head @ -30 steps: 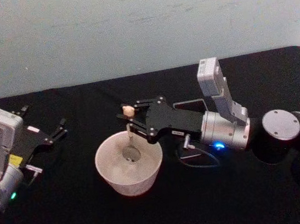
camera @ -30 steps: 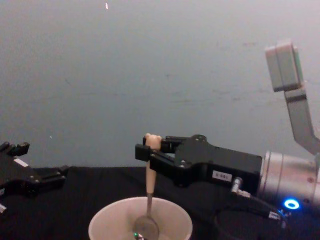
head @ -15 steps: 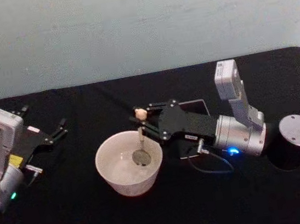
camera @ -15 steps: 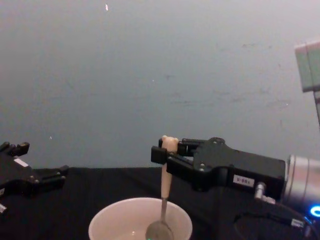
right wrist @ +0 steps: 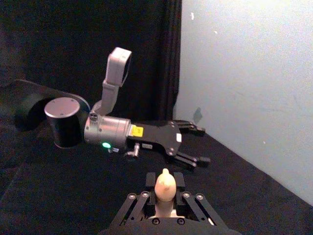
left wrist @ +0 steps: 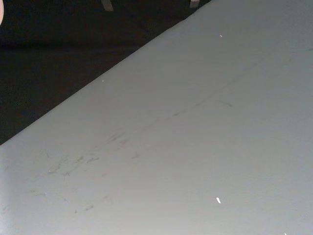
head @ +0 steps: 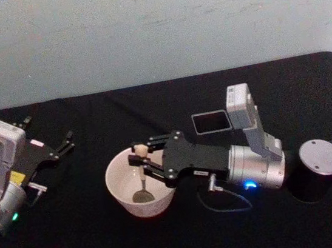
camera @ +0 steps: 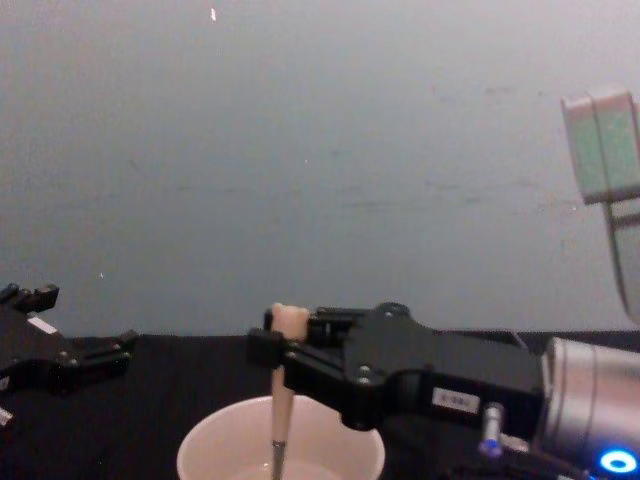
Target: Pick up the stirring spoon with one hand, stir inside the cup, then place it back in its original position.
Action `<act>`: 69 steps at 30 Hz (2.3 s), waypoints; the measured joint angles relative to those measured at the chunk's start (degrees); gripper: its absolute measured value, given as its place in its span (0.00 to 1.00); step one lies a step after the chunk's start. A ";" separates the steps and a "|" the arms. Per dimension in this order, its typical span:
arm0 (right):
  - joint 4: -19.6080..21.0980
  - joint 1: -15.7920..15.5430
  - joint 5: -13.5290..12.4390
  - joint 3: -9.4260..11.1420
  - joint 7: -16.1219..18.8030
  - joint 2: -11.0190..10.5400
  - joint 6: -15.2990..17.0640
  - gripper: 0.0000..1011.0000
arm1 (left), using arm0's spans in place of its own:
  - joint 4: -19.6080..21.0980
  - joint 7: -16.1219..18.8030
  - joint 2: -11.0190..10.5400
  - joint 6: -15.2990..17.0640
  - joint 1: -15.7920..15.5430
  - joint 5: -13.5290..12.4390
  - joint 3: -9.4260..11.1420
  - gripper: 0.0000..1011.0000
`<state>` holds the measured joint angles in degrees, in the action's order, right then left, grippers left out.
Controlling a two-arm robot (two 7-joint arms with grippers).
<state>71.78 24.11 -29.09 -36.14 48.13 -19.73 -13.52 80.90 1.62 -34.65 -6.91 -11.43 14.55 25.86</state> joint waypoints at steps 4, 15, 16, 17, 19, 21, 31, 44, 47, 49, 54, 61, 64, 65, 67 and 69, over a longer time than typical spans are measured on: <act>-1.14 0.93 0.07 -0.53 -0.14 1.13 -0.26 0.21 | 0.00 0.00 0.00 0.00 0.00 0.00 0.00 0.99; -7.00 4.44 1.34 -0.53 -1.53 4.10 -1.83 0.21 | 0.00 0.00 0.00 0.00 0.00 0.00 0.00 0.99; -7.68 4.77 1.49 -0.36 -1.71 4.30 -2.01 0.21 | 0.00 0.00 0.00 0.00 0.00 0.00 0.00 0.99; -7.97 4.92 1.56 -0.25 -1.78 4.38 -2.08 0.21 | 0.00 0.00 0.00 0.00 0.00 0.00 0.00 0.99; -8.41 5.13 1.67 -0.03 -1.94 4.47 -2.20 0.21 | 0.00 0.00 0.00 0.00 0.00 0.00 0.00 0.99; -8.79 5.25 1.78 0.26 -2.07 4.47 -2.32 0.21 | 0.00 0.00 0.00 0.00 0.00 0.00 0.00 0.99; -8.43 4.65 1.80 1.31 -2.31 3.81 -2.22 0.21 | 0.00 0.00 0.00 0.00 0.00 0.00 0.00 0.99; -4.60 3.56 1.64 2.88 -3.19 2.33 -2.31 0.21 | 0.00 0.00 0.00 0.00 0.00 0.00 0.00 0.99; -2.86 3.53 1.64 3.36 -3.35 1.50 -2.42 0.21 | 0.00 0.00 0.00 0.00 0.00 0.00 0.00 0.99; -1.90 3.50 1.59 3.63 -3.42 1.07 -2.42 0.21 | 0.00 0.00 0.00 0.00 0.00 0.00 0.00 0.99; 1.04 3.17 1.32 4.53 -3.96 -0.32 -2.13 0.21 | 0.00 0.00 0.00 0.00 0.00 0.00 0.00 0.99; 5.59 2.38 0.26 6.16 -4.39 -2.88 -1.80 0.21 | 0.00 0.00 0.00 0.00 0.00 0.00 0.00 0.99; 7.56 1.84 -0.48 7.16 -4.58 -4.19 -1.60 0.21 | 0.00 0.00 0.00 0.00 0.00 0.00 0.00 0.99; 8.10 1.67 -0.68 7.44 -4.67 -4.57 -1.55 0.21 | 0.00 0.00 0.00 0.00 0.00 0.00 0.00 0.99; 9.14 1.32 -1.05 7.96 -4.83 -5.28 -1.46 0.21 | 0.00 0.00 0.00 0.00 0.00 0.00 0.00 0.99; 10.44 0.83 -1.60 8.77 -5.05 -6.28 -1.30 0.21 | 0.00 0.00 0.00 0.00 0.00 0.00 0.00 0.99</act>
<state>82.22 24.94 -30.69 -27.37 43.07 -26.01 -14.83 80.90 1.62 -34.65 -6.91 -11.43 14.54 25.86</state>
